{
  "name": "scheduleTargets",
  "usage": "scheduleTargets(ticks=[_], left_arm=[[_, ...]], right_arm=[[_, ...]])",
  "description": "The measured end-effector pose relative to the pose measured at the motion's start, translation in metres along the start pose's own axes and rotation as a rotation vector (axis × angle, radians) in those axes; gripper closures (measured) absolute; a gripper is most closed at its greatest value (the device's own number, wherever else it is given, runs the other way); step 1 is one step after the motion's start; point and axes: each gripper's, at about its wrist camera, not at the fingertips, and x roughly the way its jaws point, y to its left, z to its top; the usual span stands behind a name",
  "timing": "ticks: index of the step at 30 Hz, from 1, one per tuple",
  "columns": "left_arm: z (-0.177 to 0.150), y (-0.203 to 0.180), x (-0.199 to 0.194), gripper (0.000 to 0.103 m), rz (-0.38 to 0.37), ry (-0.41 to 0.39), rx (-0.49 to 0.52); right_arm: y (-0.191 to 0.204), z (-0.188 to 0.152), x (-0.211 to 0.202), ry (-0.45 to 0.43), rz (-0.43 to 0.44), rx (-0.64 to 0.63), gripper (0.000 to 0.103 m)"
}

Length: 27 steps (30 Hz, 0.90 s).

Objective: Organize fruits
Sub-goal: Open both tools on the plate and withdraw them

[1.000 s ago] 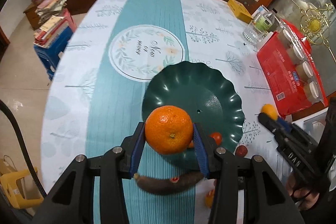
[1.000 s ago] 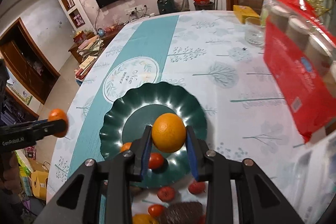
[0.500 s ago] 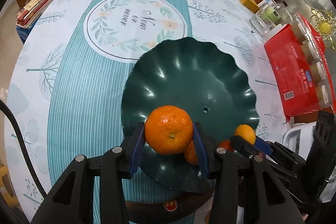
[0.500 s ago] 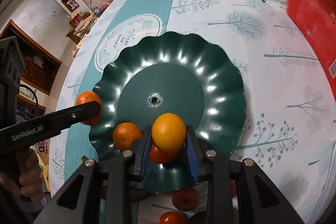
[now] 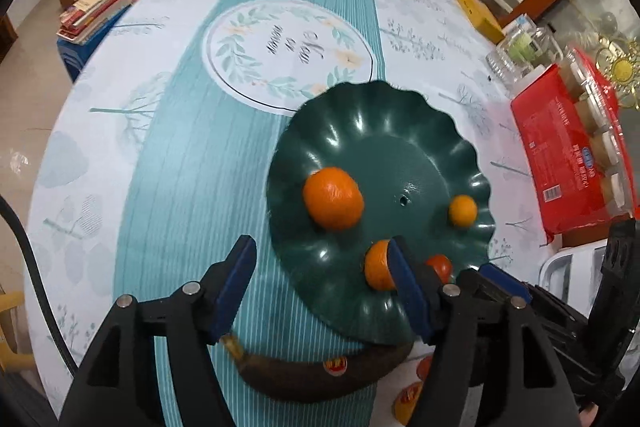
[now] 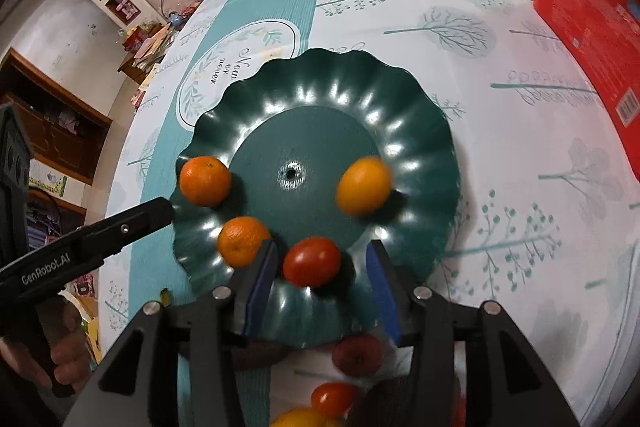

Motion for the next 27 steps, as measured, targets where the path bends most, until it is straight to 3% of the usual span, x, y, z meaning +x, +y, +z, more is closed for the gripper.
scheduleTargets(ticks=[14, 27], left_arm=[[-0.079, 0.004, -0.087, 0.034, 0.010, -0.101, -0.002], [-0.188, 0.005, -0.136, 0.034, 0.052, -0.137, -0.012]], right_arm=[[0.012, -0.062, -0.067, -0.044, 0.050, -0.007, 0.055], [0.009, -0.141, -0.107, -0.093, 0.085, 0.022, 0.055]])
